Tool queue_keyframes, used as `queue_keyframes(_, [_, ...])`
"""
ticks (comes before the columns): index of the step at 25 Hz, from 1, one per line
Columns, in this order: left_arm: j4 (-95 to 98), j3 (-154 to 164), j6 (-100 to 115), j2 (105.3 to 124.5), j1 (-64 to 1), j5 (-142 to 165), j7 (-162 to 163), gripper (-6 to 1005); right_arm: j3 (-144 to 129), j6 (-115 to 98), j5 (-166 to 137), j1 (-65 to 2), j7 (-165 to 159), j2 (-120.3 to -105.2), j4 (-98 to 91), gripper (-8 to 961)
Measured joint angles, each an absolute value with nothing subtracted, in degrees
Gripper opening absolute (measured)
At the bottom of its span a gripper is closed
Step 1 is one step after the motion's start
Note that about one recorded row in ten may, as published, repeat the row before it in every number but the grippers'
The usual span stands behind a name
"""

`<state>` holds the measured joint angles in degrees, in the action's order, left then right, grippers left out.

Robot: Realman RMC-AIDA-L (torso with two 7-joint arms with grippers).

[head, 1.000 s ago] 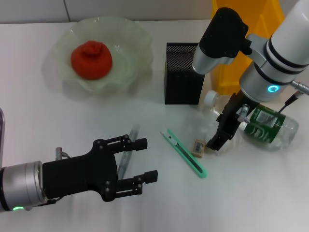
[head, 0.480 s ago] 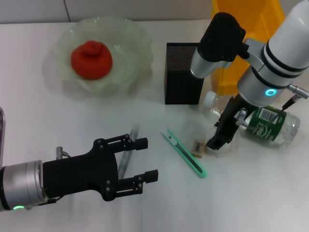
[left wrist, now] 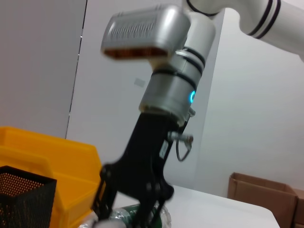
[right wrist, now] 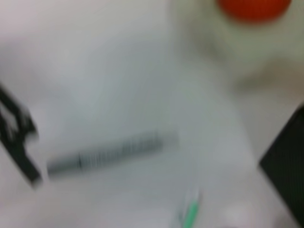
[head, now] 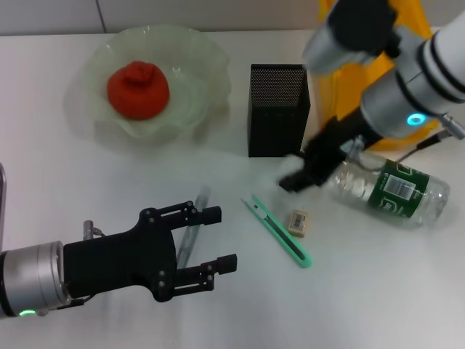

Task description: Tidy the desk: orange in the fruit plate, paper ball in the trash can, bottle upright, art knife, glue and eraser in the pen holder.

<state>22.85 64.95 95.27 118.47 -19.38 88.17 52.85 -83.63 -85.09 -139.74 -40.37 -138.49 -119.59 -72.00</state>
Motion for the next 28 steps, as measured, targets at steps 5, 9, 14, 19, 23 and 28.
queue_keyframes(5, [22.9, 64.9, 95.2, 118.47, -19.5, 88.1, 52.8, 714, -76.5, -80.5, -122.1, -32.2, -128.5, -119.56, -73.6, 475])
queue_keyframes(9, [22.9, 64.9, 95.2, 118.47, -19.6, 88.2, 52.8, 714, -71.2, -74.5, -106.2, -23.9, -115.0, -119.65, -72.2, 487])
queue_keyframes(14, [22.8, 64.9, 95.2, 118.47, -19.8, 88.2, 52.8, 714, -64.0, -70.0, -100.9, -21.1, -105.4, -119.56, -67.7, 502])
queue_keyframes(19, [22.8, 64.9, 95.2, 118.47, -19.8, 88.2, 52.8, 714, -57.6, -64.7, -99.6, -20.8, -100.2, -119.33, -63.4, 517])
queue_keyframes(23, [22.9, 64.9, 95.2, 118.48, -19.7, 88.2, 52.8, 714, -55.7, -62.4, -99.6, -21.0, -97.9, -119.31, -61.8, 529])
queue_keyframes(28, [22.8, 64.9, 95.2, 118.47, -19.7, 88.1, 52.8, 714, -55.2, -56.7, -99.6, -22.4, -94.8, -119.29, -58.0, 543])
